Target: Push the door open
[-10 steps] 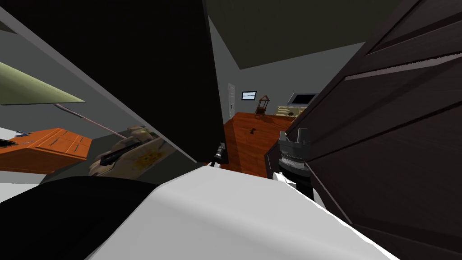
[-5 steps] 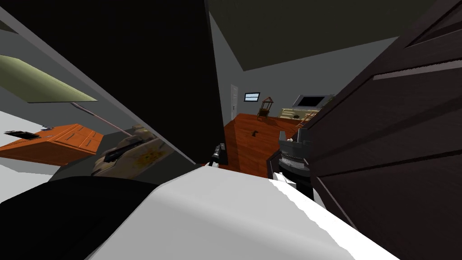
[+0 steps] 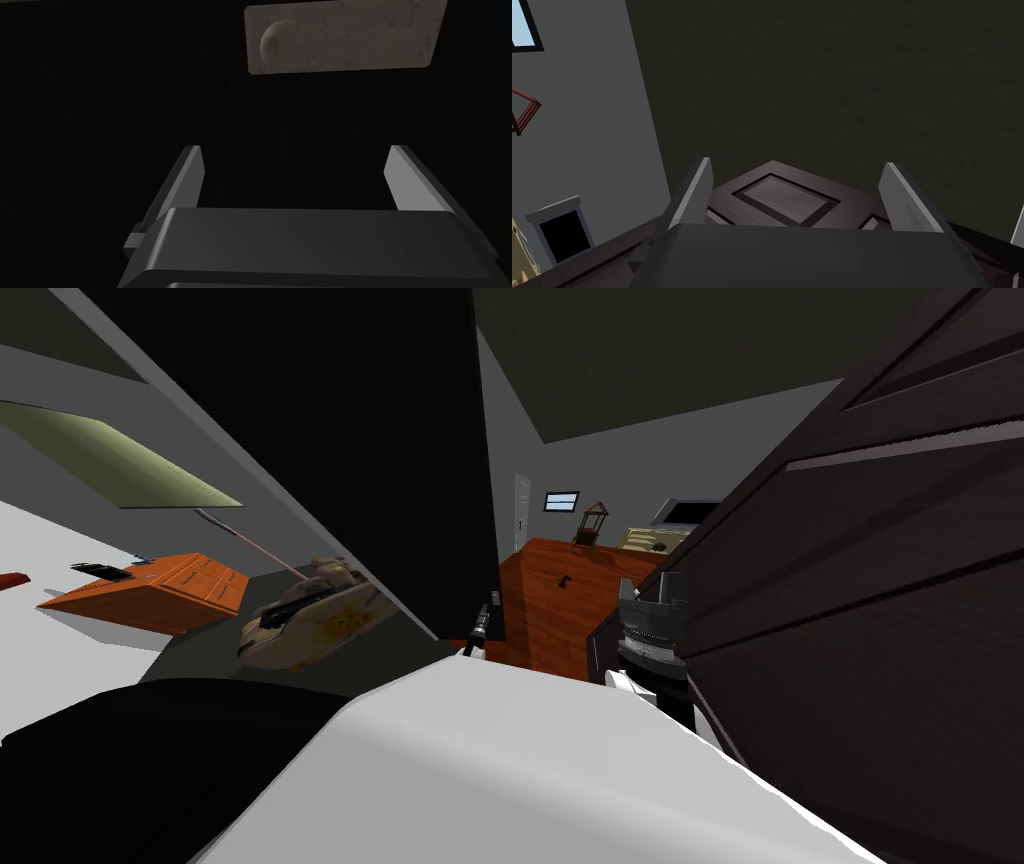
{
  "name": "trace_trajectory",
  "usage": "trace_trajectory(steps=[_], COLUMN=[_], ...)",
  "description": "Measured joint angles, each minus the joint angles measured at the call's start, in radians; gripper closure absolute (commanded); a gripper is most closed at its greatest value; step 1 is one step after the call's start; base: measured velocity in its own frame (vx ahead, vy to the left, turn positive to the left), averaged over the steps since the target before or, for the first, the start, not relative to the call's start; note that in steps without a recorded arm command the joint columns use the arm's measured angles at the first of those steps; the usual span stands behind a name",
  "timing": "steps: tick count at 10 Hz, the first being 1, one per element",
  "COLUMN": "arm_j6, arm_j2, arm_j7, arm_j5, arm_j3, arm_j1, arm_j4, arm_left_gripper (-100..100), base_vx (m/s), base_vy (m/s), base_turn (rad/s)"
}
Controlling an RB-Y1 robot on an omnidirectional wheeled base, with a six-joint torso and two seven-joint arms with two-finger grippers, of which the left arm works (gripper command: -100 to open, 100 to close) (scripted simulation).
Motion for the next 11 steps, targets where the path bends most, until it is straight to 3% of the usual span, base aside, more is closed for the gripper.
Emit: trace_trajectory(steps=[3, 11], arm_j6=[0.008, -0.021], arm_j2=[-0.015, -0.006], arm_j7=[0.0, -0.003], arm_j5=[0.004, 0.008], arm_j3=[0.001, 0.015], arm_j1=[0.003, 0.004], arm_j4=[-0.01, 0.008], arm_left_gripper=[-100, -100], base_vx=[-0.087, 0.204], base_vy=[-0.042, 0.011], base_turn=[0.011, -0.027])
